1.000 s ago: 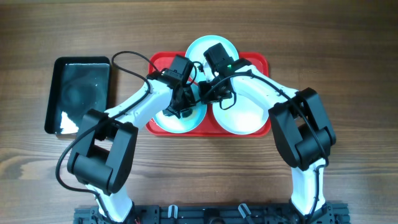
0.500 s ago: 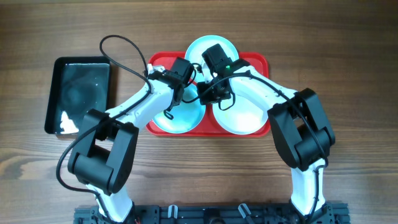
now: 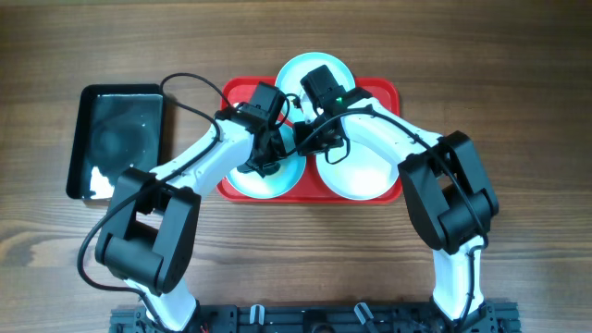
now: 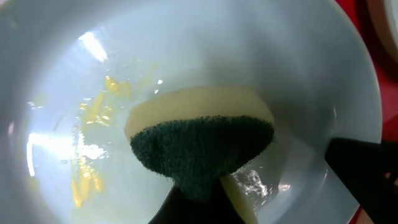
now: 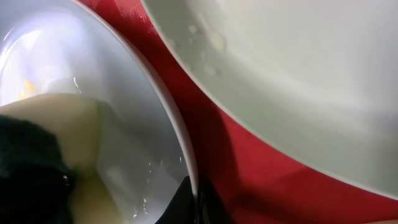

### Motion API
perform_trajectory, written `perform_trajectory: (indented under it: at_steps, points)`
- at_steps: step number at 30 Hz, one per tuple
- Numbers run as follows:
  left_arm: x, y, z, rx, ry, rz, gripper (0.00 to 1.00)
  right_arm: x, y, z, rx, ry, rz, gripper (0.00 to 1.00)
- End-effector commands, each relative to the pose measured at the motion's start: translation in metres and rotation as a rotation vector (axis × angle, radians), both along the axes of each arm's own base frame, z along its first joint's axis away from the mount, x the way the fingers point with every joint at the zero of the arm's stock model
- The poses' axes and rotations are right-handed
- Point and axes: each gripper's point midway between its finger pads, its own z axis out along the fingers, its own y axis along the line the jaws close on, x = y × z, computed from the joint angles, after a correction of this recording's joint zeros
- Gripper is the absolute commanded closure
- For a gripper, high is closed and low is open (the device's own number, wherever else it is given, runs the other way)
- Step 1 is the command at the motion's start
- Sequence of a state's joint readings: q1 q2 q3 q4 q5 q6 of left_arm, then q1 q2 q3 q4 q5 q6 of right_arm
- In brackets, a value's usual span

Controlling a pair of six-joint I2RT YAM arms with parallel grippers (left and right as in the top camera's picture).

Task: Clean dirty plates on tray and stack at the side
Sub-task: 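Scrub the left light-blue plate with the sponge while the right gripper holds it, then lift the sponge off the plate and move the left gripper back to the black tray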

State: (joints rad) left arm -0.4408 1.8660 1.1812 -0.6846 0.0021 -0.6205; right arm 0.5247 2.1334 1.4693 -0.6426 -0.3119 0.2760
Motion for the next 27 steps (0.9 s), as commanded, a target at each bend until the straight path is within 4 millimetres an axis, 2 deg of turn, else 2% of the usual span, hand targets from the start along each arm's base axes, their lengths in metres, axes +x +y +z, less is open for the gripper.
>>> perform_trajectory:
  at_steps: [1, 5, 10, 13, 15, 20, 23, 25, 27]
  points:
    - [-0.007, -0.004, -0.007, -0.049, -0.003, -0.044, 0.96, 0.006, 0.001, 0.015, -0.005, -0.046, 0.005, 0.96]
    - [0.0, 0.011, -0.021, -0.059, -0.039, -0.019, 0.96, 0.005, 0.001, 0.014, -0.006, -0.046, 0.005, 0.96]
    - [-0.006, 0.084, -0.028, 0.156, 0.008, 0.06, 0.96, 0.006, 0.001, 0.014, -0.005, -0.046, 0.005, 0.96]
    - [-0.011, 0.11, -0.028, 0.229, 0.033, 0.103, 0.96, 0.006, 0.001, 0.014, -0.006, -0.047, 0.005, 0.96]
    - [-0.012, 0.119, -0.028, 0.241, 0.042, 0.123, 0.96, 0.006, 0.001, 0.014, -0.005, -0.047, 0.005, 0.96]
    - [-0.004, 0.12, -0.015, 0.237, 0.006, 0.134, 0.96, 0.006, 0.001, 0.014, -0.005, -0.047, 0.005, 0.96]
    - [0.006, 0.116, 0.009, 0.21, -0.06, 0.14, 0.96, 0.006, 0.001, 0.014, -0.005, -0.047, 0.005, 0.96]
    - [0.01, 0.105, 0.029, 0.136, -0.11, 0.134, 0.96, 0.006, 0.001, 0.015, -0.005, -0.046, 0.005, 0.96]
    - [0.01, 0.086, 0.037, 0.024, -0.115, 0.109, 0.96, 0.006, 0.001, 0.014, -0.005, -0.047, 0.005, 0.96]
